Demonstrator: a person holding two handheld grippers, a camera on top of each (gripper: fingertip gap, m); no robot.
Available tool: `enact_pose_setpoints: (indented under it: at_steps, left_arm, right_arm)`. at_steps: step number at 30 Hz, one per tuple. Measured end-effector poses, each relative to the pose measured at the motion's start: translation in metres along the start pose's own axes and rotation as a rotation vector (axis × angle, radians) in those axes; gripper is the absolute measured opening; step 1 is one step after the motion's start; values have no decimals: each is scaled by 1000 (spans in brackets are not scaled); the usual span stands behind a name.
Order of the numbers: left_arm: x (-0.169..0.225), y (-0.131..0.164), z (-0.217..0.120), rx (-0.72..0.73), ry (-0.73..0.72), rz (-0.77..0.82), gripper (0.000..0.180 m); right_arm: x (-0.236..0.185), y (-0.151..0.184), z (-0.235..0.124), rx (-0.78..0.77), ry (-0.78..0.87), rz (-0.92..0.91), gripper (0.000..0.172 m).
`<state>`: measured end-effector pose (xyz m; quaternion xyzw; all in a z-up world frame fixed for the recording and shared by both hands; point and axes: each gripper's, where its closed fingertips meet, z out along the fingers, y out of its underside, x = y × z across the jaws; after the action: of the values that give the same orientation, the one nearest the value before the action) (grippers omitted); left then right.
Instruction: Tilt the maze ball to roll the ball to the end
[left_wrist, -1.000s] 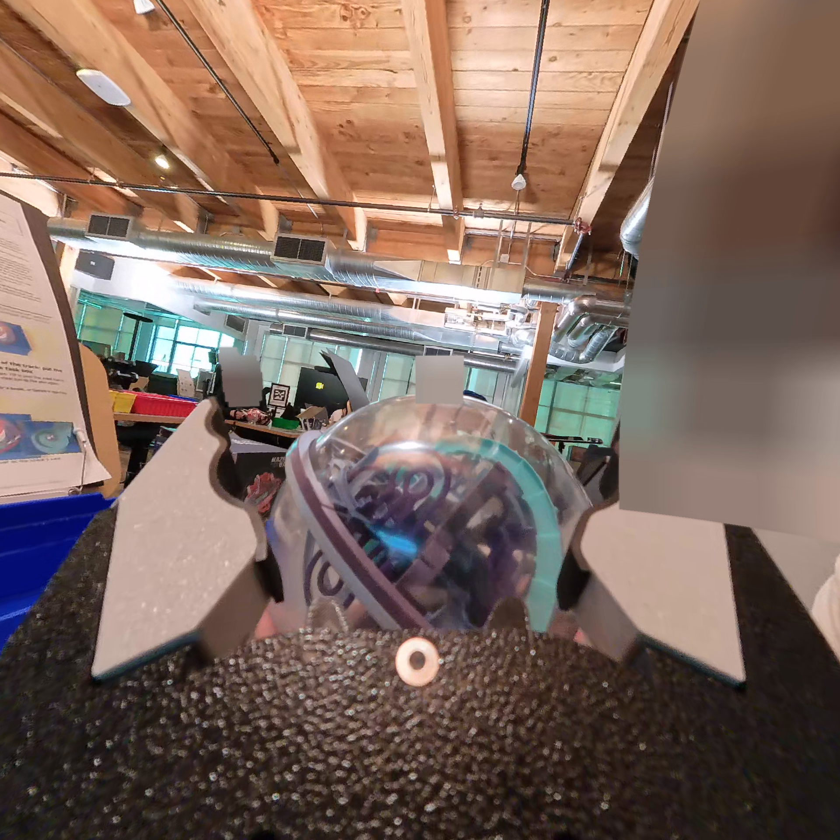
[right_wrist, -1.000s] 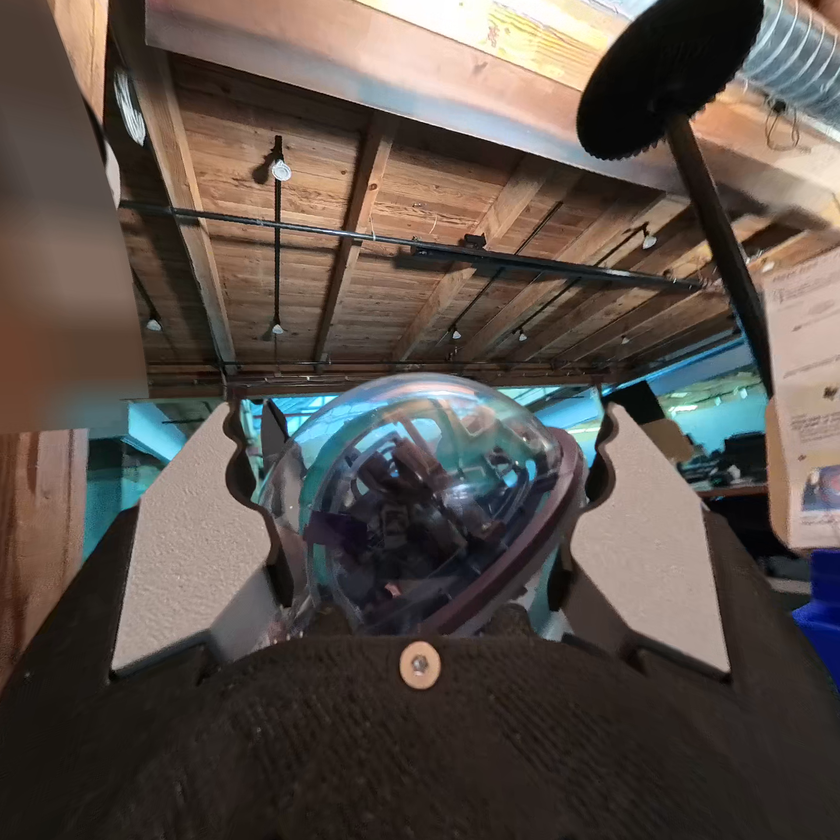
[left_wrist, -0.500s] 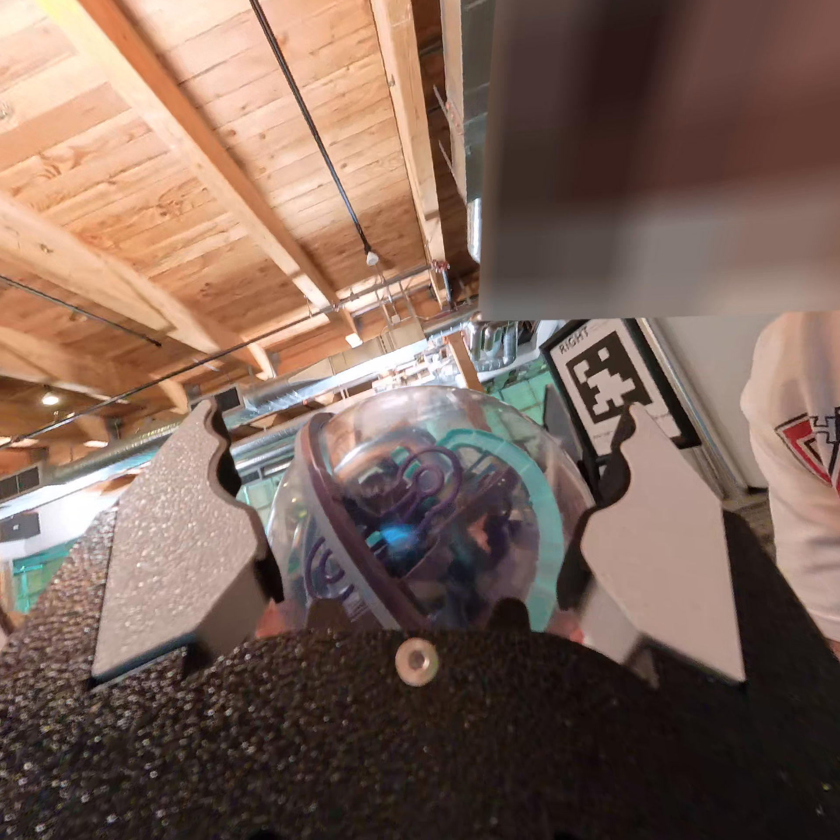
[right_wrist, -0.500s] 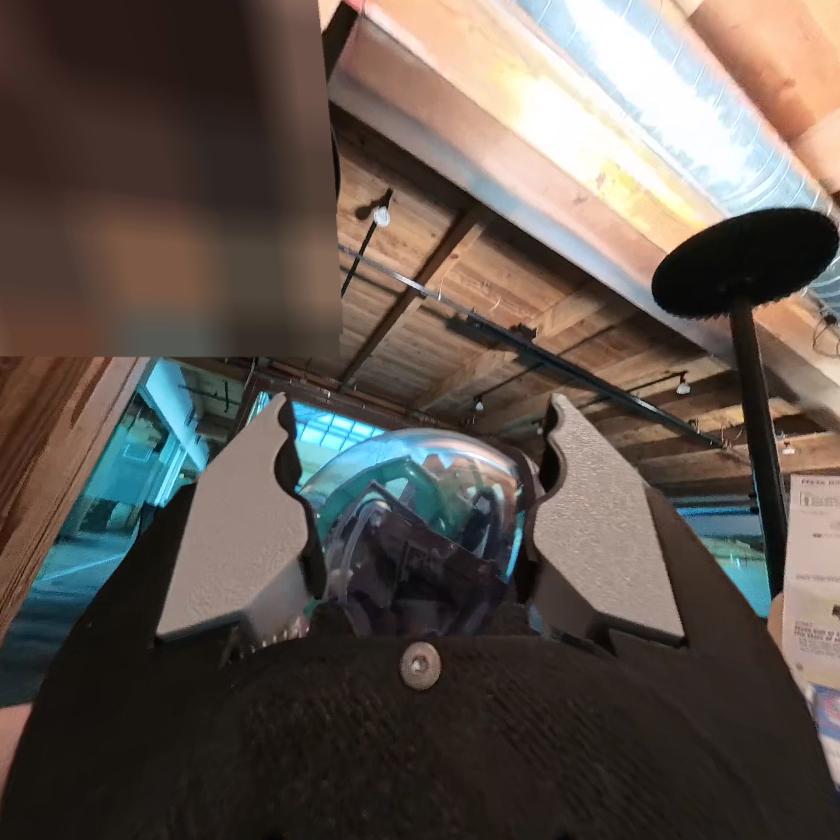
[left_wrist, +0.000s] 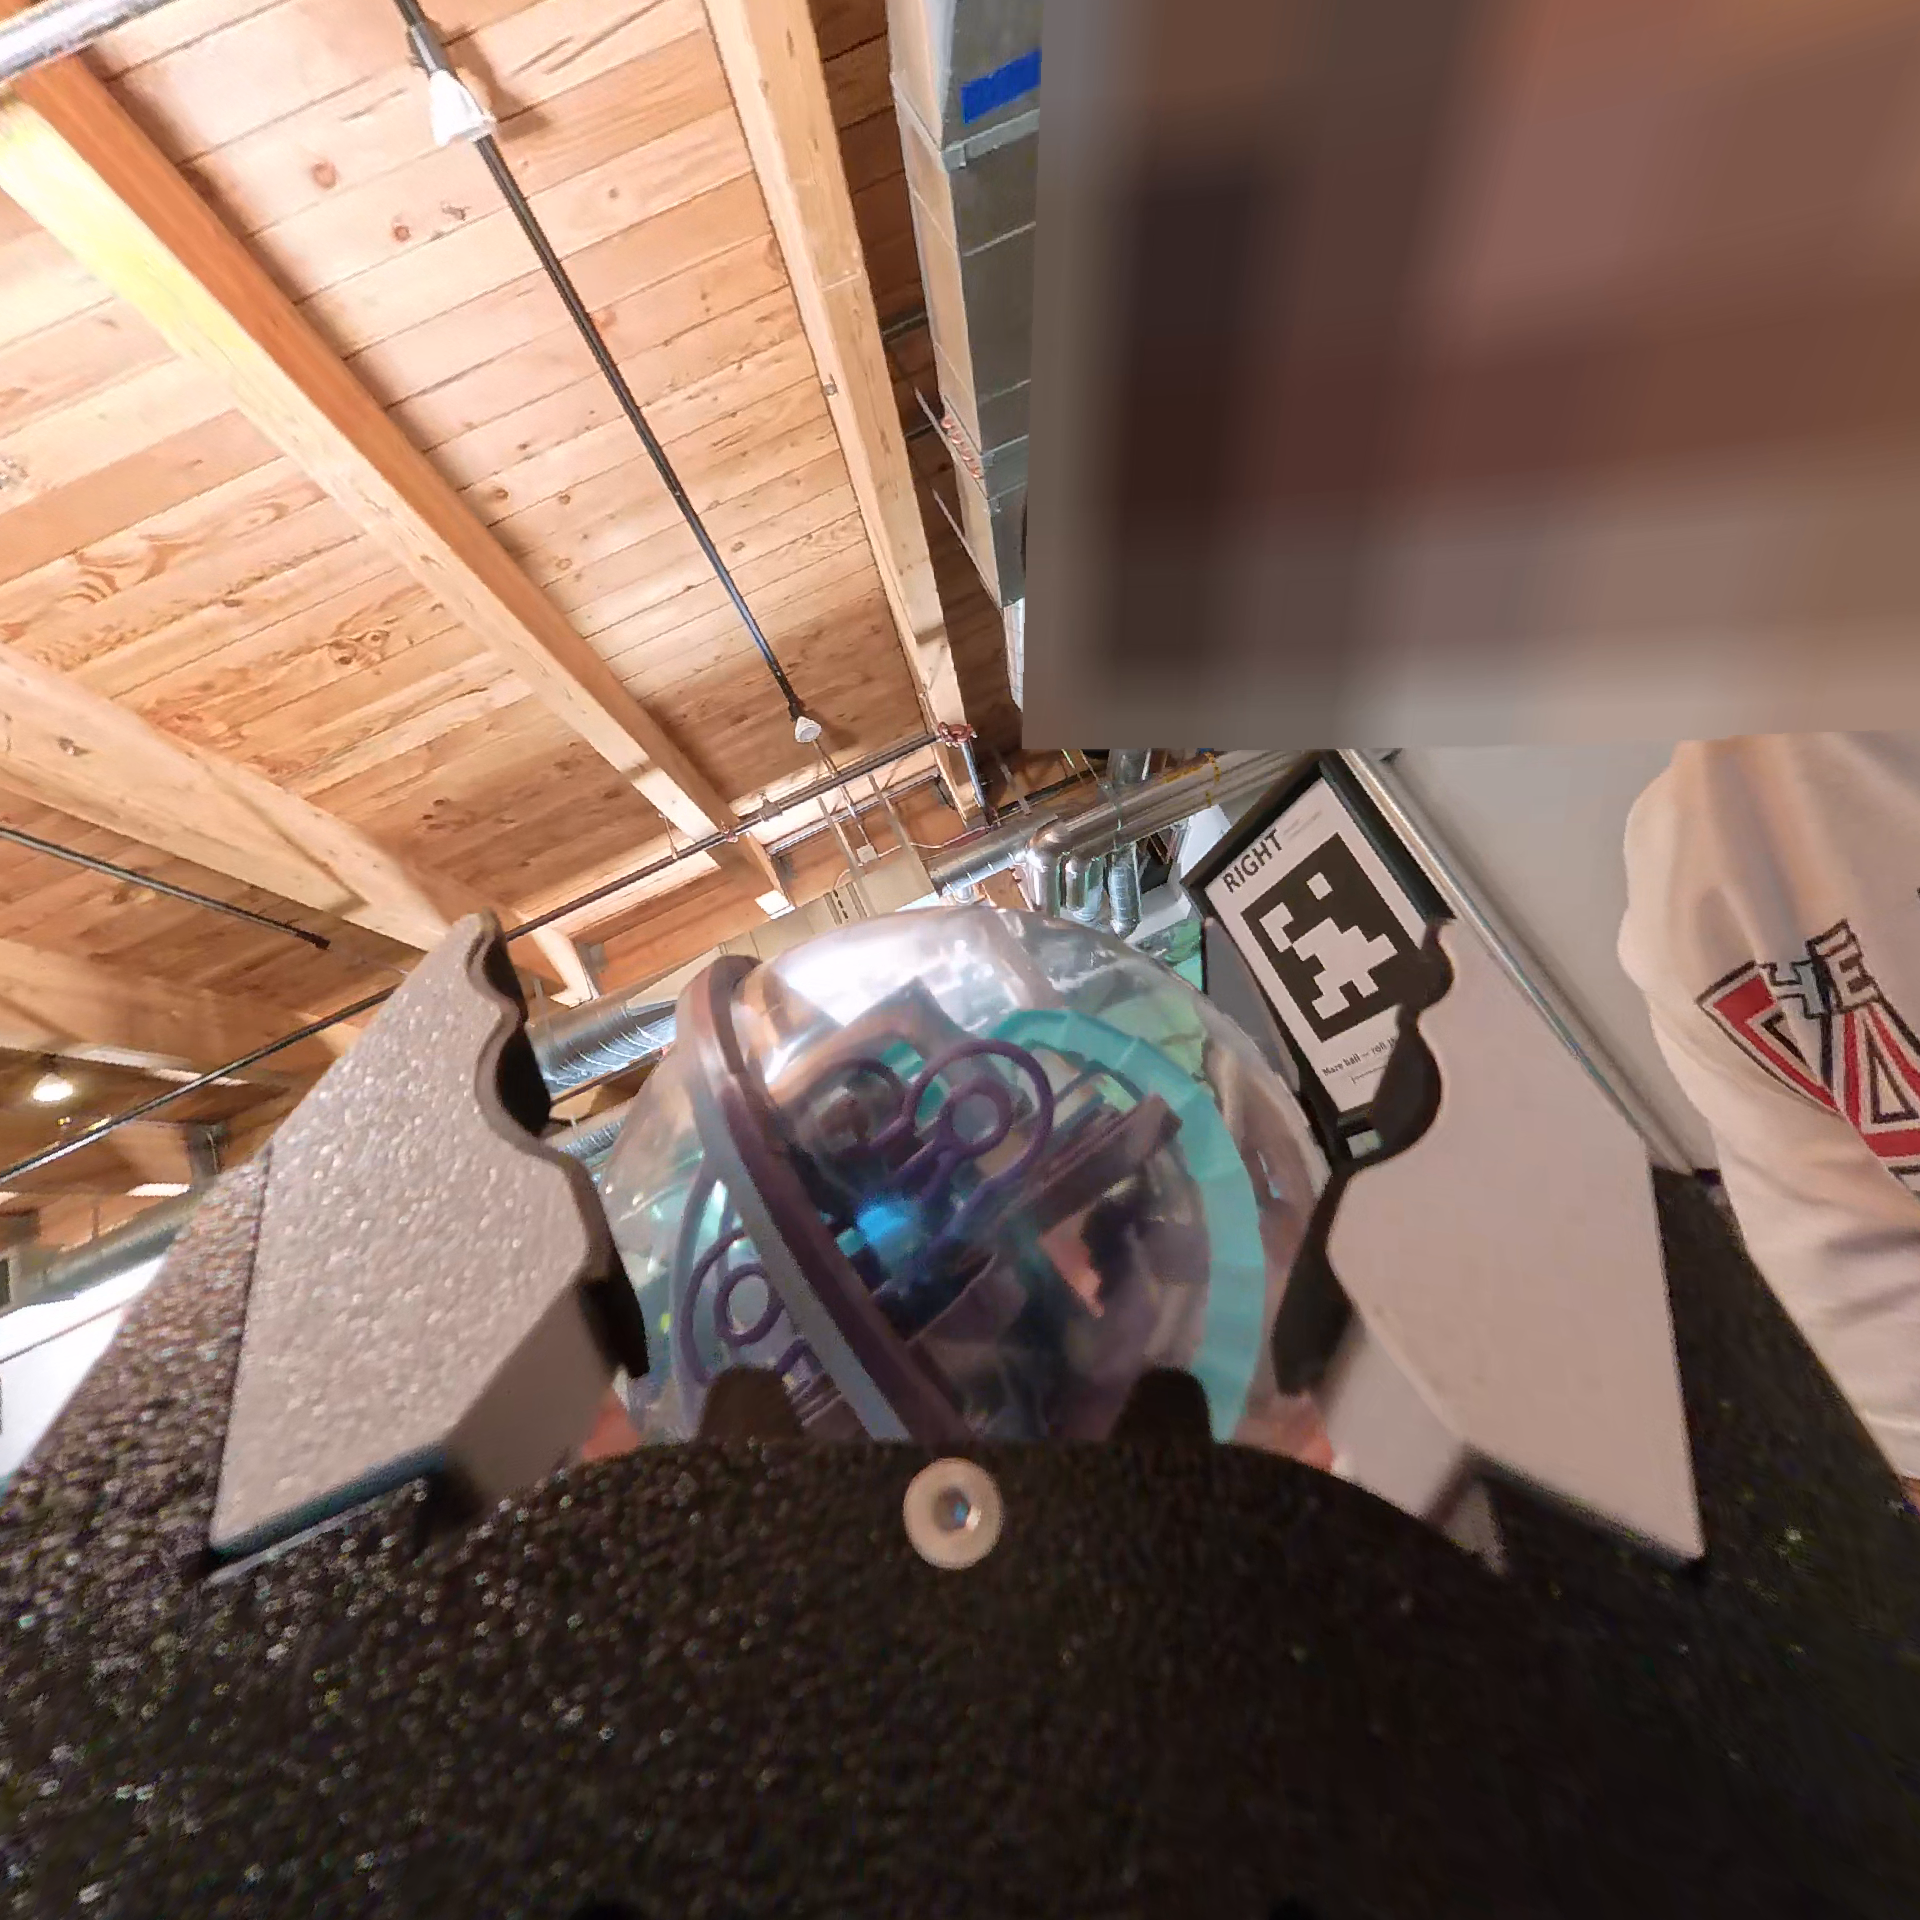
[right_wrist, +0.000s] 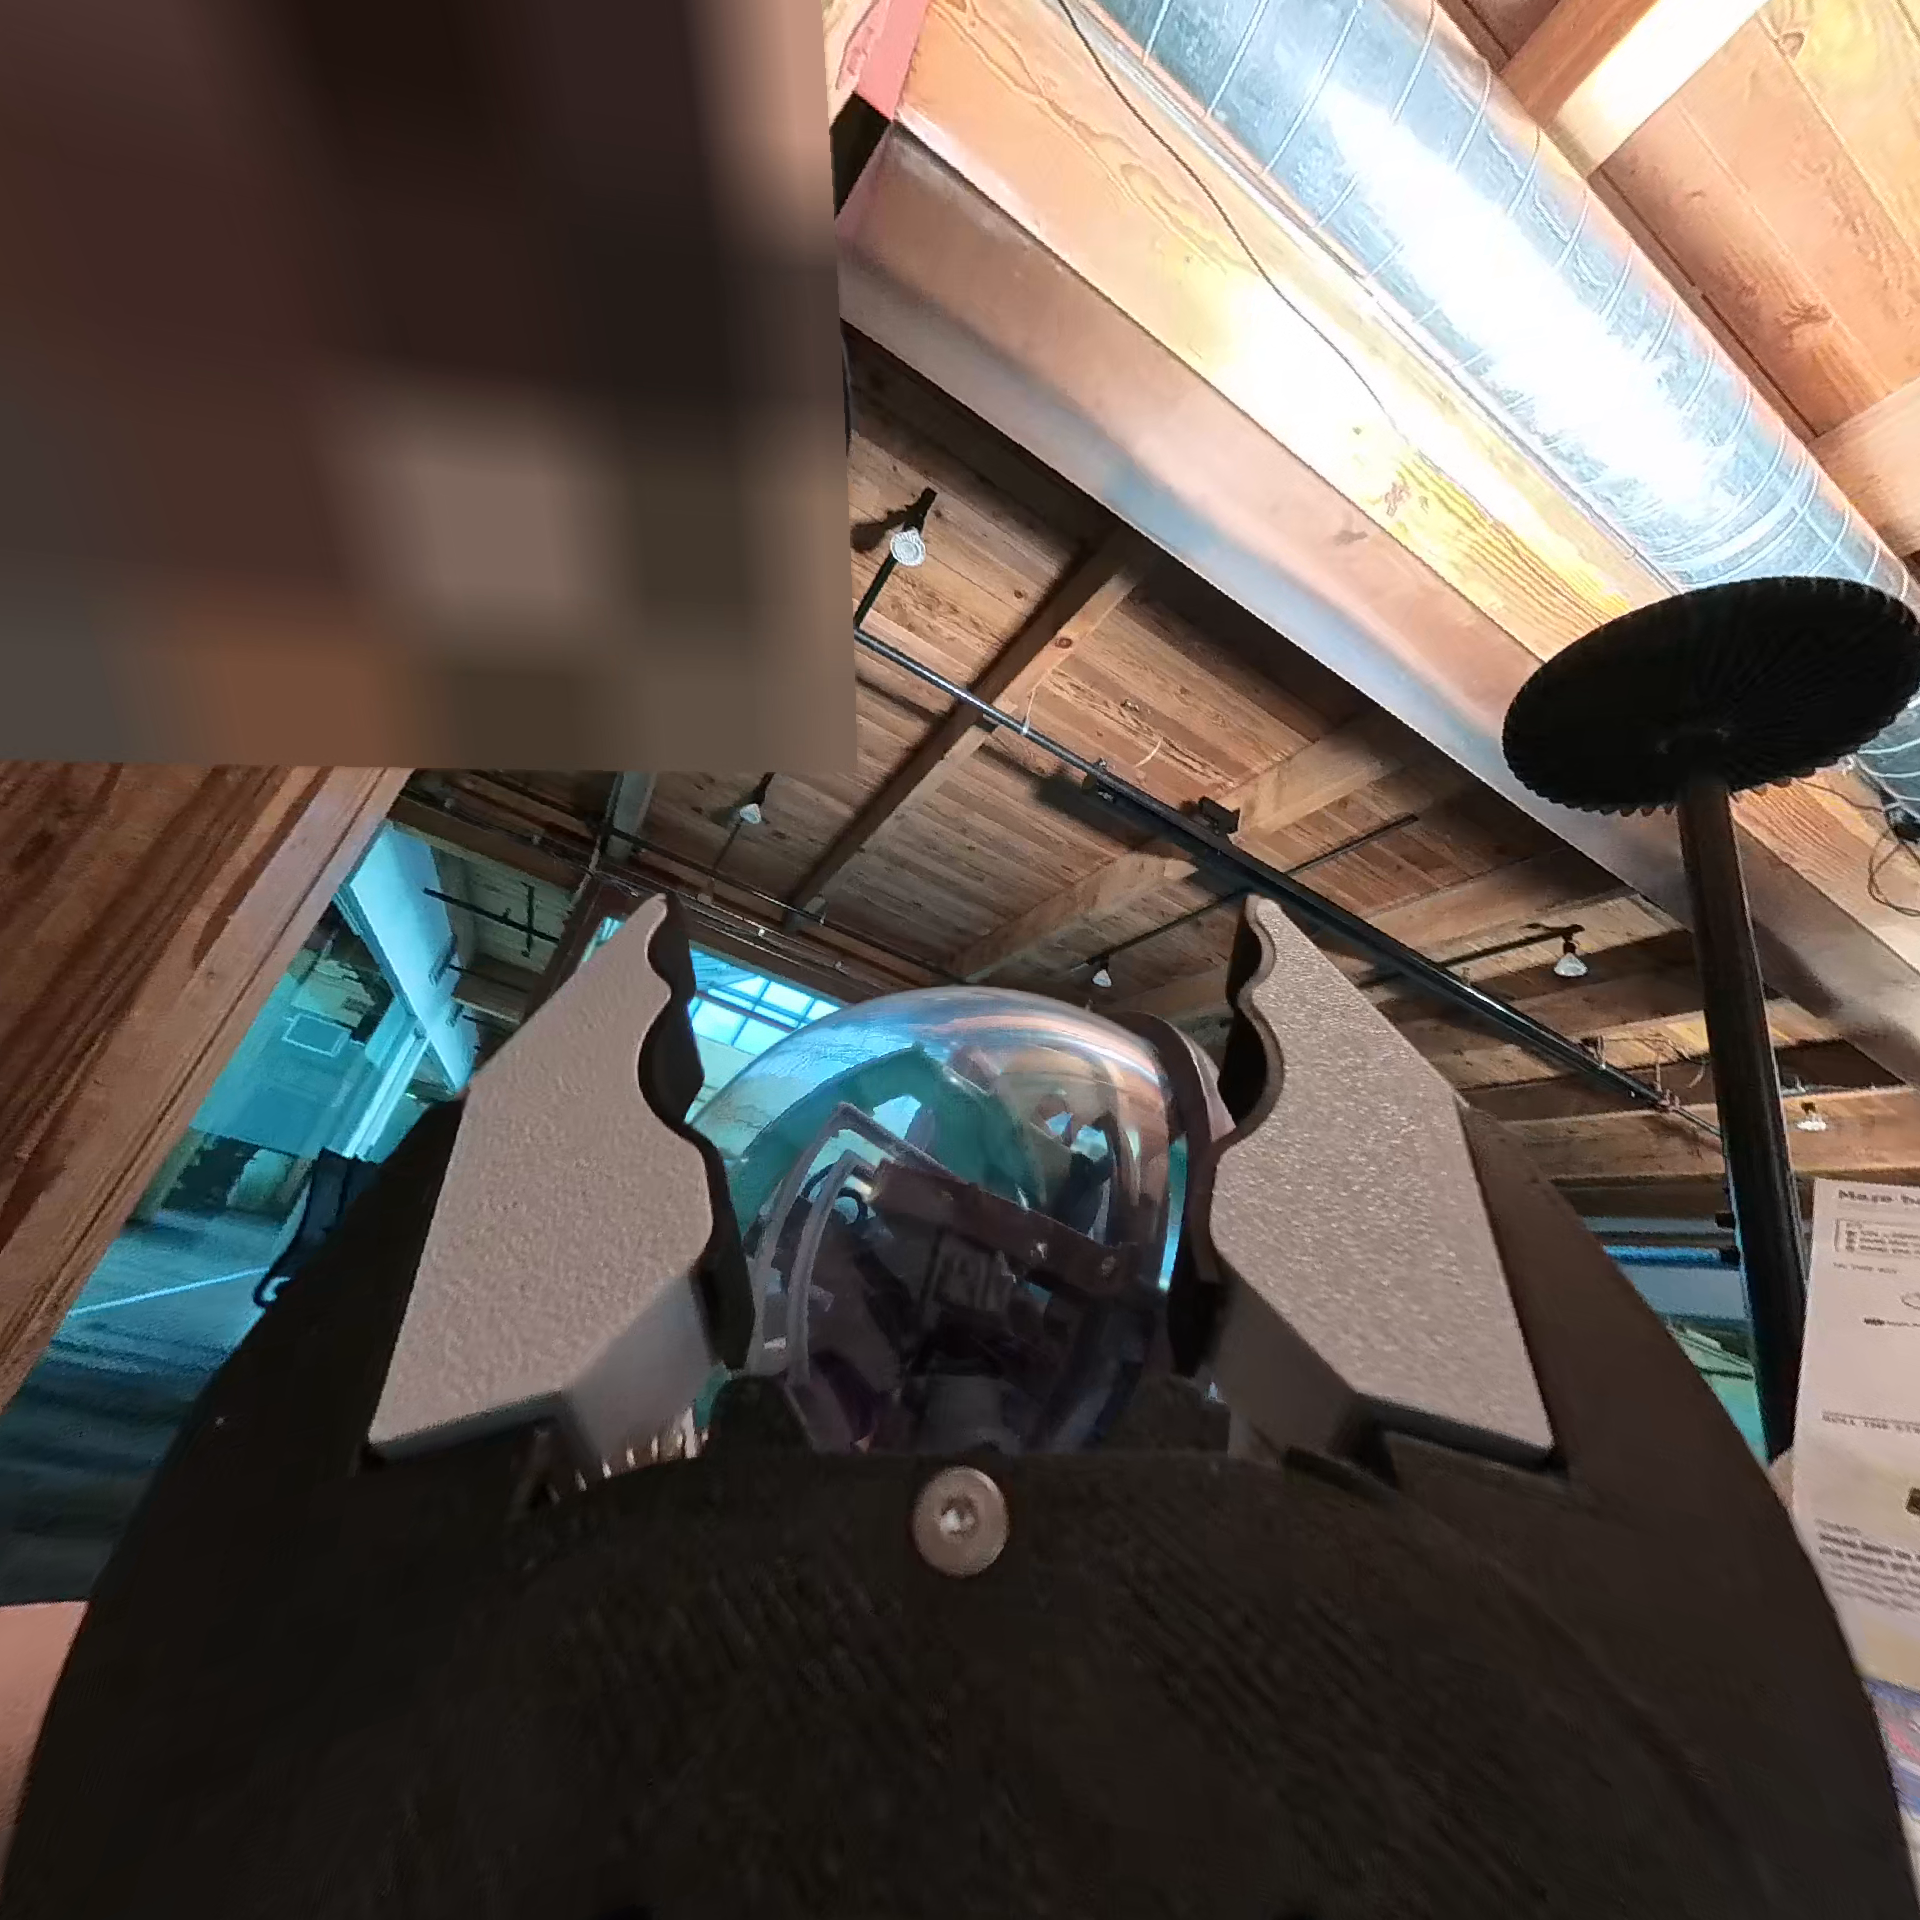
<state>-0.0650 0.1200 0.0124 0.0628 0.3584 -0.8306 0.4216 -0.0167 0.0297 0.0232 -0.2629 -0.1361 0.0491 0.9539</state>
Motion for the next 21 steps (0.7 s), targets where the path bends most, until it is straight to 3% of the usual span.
enact_pose_setpoints:
  at_steps: [21]
  left_arm:
    - [20,31,13,-136,49,144,157]
  right_arm:
    - [-19,-15,-4,-49,-115,-133,95]
